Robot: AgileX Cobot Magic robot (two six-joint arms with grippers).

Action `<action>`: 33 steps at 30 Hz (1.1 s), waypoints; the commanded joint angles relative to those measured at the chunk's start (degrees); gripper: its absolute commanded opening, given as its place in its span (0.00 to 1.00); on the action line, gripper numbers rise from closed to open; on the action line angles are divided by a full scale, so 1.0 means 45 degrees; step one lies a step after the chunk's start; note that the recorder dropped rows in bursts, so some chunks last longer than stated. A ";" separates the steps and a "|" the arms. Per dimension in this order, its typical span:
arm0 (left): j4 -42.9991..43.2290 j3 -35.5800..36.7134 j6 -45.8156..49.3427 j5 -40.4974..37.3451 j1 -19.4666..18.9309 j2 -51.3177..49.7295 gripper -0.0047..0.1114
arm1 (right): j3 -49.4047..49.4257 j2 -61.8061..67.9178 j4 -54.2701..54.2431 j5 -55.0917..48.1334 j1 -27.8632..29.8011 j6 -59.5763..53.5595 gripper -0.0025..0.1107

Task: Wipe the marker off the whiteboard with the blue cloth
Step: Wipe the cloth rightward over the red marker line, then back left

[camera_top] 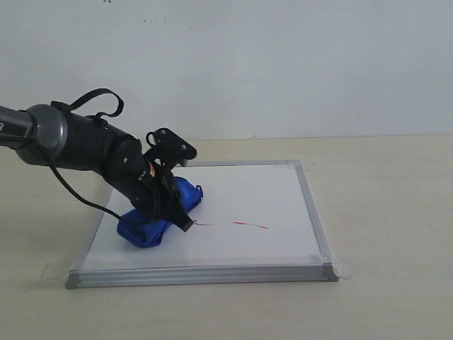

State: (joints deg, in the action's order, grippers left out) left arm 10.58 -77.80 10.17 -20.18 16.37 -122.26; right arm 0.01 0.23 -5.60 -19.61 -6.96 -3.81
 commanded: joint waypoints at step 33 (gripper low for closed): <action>-0.3073 -0.2319 0.2454 -0.3130 0.1487 -0.1359 0.07 | -0.0003 -0.0052 -0.0004 0.0112 0.0021 -0.0005 0.02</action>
State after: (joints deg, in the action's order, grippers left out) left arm -3.08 -88.65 22.82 -30.58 24.77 -127.09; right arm 0.01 0.23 -5.60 -19.61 -6.96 -3.81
